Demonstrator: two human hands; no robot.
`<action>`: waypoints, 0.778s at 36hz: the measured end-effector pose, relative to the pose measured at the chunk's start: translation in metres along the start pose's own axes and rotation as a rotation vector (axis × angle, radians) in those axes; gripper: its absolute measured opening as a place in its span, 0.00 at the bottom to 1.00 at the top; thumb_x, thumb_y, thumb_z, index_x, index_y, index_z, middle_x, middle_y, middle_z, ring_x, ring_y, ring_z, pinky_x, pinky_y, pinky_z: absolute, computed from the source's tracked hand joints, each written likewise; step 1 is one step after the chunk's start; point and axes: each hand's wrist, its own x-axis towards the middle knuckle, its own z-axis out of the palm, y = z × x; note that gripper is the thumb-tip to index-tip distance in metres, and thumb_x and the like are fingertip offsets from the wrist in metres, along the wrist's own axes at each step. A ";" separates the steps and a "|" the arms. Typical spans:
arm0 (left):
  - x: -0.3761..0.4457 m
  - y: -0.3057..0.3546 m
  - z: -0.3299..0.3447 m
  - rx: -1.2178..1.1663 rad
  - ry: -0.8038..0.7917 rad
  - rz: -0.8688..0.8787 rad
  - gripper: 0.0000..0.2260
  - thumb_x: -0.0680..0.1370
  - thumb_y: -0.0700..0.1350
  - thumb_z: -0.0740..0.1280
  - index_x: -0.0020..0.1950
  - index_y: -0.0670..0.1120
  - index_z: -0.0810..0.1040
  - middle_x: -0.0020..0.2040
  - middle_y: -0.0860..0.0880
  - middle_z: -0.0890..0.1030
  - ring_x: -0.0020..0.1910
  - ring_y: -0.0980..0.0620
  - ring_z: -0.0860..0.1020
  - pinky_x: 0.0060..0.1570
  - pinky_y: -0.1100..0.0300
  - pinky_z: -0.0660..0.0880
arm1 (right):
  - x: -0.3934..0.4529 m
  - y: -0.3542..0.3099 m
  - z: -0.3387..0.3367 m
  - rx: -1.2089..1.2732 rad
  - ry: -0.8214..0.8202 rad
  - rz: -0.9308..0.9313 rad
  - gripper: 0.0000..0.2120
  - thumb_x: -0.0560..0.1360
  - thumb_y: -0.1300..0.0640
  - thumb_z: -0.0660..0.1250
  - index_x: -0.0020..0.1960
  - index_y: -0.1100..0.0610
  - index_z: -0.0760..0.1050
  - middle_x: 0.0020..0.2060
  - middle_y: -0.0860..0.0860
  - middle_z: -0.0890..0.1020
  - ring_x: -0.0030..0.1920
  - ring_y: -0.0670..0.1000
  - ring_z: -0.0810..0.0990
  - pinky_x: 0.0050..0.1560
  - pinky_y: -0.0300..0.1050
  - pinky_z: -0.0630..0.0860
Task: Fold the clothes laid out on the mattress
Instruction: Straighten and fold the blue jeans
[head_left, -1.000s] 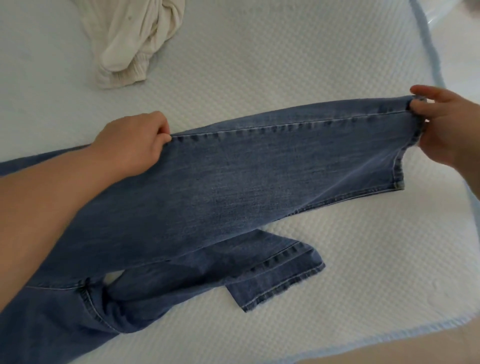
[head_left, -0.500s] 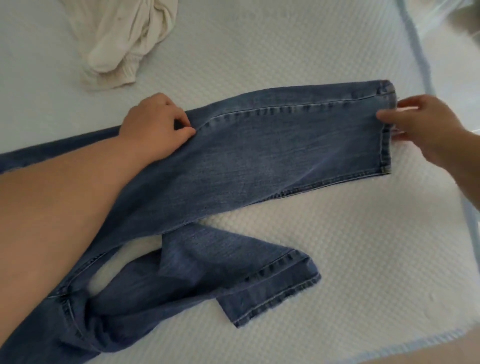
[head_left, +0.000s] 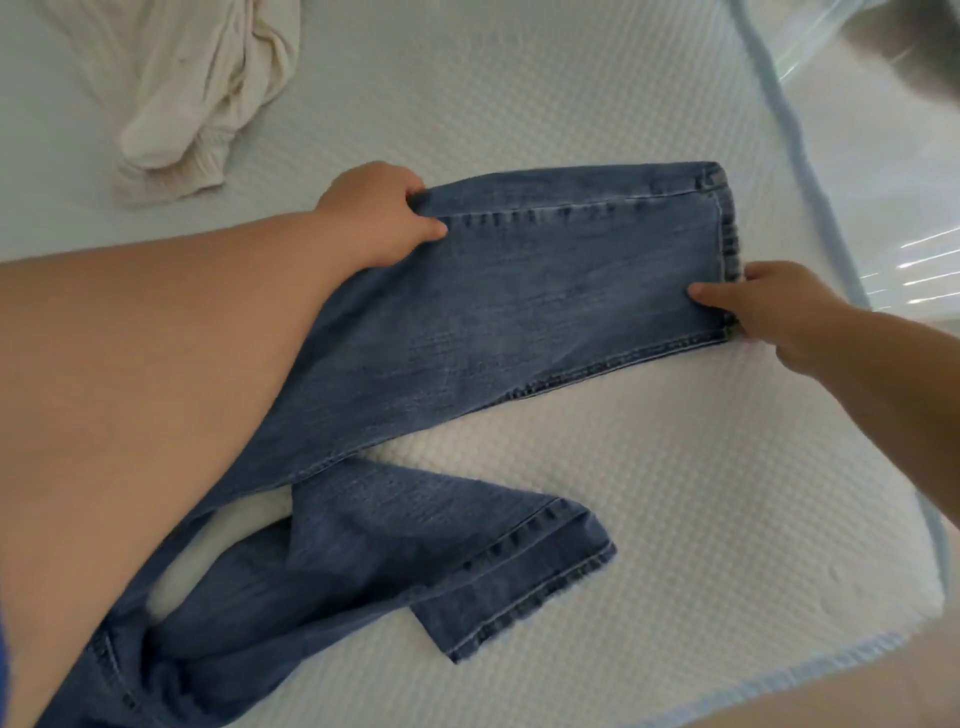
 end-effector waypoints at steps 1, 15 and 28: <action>0.001 -0.002 -0.004 -0.015 0.040 -0.005 0.11 0.74 0.54 0.68 0.47 0.47 0.77 0.46 0.46 0.76 0.44 0.47 0.72 0.41 0.57 0.64 | 0.001 -0.003 -0.003 0.087 -0.006 -0.021 0.06 0.71 0.55 0.72 0.43 0.56 0.77 0.36 0.47 0.78 0.34 0.46 0.76 0.29 0.37 0.73; -0.022 -0.004 0.006 0.126 0.325 -0.047 0.17 0.73 0.50 0.66 0.61 0.48 0.75 0.60 0.42 0.74 0.60 0.41 0.71 0.58 0.48 0.66 | -0.019 0.006 0.014 -0.219 0.373 -0.214 0.24 0.72 0.51 0.67 0.66 0.54 0.66 0.63 0.53 0.69 0.63 0.54 0.68 0.63 0.49 0.67; -0.229 -0.005 0.070 0.083 -0.184 0.199 0.23 0.68 0.42 0.70 0.63 0.53 0.77 0.70 0.47 0.68 0.74 0.46 0.57 0.65 0.56 0.53 | -0.220 0.104 0.098 -0.631 -0.230 -0.523 0.32 0.71 0.59 0.69 0.72 0.55 0.62 0.70 0.56 0.58 0.68 0.57 0.58 0.68 0.53 0.61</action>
